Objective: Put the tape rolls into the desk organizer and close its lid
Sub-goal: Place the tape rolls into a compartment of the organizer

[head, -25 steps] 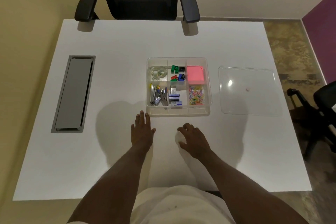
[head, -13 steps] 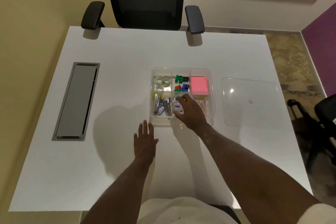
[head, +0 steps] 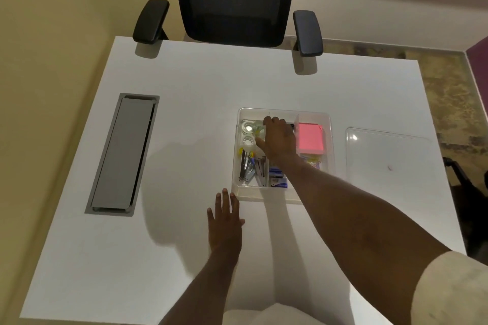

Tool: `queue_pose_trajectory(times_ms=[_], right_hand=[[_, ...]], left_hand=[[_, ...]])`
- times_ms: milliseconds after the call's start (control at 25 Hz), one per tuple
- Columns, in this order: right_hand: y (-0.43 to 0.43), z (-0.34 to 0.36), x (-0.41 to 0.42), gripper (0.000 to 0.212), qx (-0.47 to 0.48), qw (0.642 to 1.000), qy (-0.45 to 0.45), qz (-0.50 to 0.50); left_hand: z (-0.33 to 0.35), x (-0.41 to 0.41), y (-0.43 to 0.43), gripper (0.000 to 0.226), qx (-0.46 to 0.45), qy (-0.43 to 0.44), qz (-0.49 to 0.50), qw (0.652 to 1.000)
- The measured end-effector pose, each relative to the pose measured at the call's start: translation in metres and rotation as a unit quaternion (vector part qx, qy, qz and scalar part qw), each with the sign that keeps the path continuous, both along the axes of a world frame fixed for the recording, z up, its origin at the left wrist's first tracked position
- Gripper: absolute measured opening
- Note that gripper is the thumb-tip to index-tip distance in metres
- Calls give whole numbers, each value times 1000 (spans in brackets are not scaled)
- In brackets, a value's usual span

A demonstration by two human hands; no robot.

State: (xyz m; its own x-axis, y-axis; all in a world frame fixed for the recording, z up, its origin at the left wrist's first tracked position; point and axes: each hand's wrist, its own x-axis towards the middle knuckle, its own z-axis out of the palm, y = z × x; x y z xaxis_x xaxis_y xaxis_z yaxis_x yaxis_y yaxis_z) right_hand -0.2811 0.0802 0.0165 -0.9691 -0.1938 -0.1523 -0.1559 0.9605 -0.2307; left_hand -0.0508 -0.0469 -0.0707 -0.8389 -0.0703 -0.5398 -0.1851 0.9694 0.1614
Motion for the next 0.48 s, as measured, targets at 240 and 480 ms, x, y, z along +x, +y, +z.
queue_pose_trajectory(times_ms=[240, 480], right_hand=[[-21, -15, -17, 52, 140, 990, -13, 3], [-24, -12, -19, 48, 168, 985, -36, -8]], left_hand=[[-5, 4, 1, 82, 3, 2, 7, 1000], [-5, 3, 1, 81, 8, -3, 11, 1000]])
